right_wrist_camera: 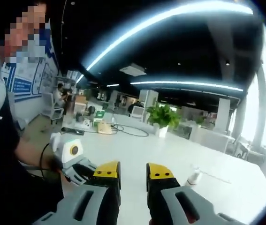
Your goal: Clamp pump bottle remove cover press pump head put on cover
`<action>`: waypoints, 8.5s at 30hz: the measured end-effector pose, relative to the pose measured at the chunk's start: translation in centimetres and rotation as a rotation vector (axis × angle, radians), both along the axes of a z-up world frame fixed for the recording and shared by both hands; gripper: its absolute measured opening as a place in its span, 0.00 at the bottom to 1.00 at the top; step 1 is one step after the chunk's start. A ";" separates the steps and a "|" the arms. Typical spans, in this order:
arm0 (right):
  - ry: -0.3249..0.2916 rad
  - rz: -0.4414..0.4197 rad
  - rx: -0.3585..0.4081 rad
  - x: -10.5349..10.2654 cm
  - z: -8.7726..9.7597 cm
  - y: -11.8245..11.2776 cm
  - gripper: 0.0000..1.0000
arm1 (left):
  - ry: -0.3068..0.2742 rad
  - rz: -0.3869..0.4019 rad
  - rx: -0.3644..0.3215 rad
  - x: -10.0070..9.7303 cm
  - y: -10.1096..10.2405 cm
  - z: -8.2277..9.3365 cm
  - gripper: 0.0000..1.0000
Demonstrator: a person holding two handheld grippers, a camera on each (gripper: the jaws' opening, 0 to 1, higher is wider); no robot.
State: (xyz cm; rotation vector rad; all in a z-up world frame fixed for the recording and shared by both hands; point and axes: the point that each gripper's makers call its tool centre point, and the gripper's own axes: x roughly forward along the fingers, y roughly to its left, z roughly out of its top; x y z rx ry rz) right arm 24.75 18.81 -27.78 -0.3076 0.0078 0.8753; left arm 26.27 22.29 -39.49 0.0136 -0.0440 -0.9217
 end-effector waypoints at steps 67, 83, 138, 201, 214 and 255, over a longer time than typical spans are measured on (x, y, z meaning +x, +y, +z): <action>0.223 0.565 -1.013 -0.1 -6.0 6.4 0.00 | 0.007 -0.012 0.000 -0.2 -0.2 0.0 0.15; 0.270 0.605 -1.113 -0.2 -7.6 6.5 0.00 | 0.010 -0.010 -0.003 -0.2 -0.1 -0.1 0.15; 0.448 0.620 -1.312 -0.5 -8.3 6.0 0.00 | 0.008 -0.007 -0.003 -0.1 -0.1 0.0 0.15; 0.497 0.586 -1.278 -0.5 -8.3 5.9 0.00 | 0.005 -0.009 -0.003 -0.1 -0.1 0.0 0.15; 0.499 0.586 -1.280 -0.5 -8.3 5.9 0.00 | 0.011 -0.018 -0.005 -0.1 -0.1 0.0 0.15; 0.472 0.581 -1.330 -0.6 -8.7 5.9 0.00 | 0.020 -0.009 -0.008 0.0 0.1 -0.1 0.15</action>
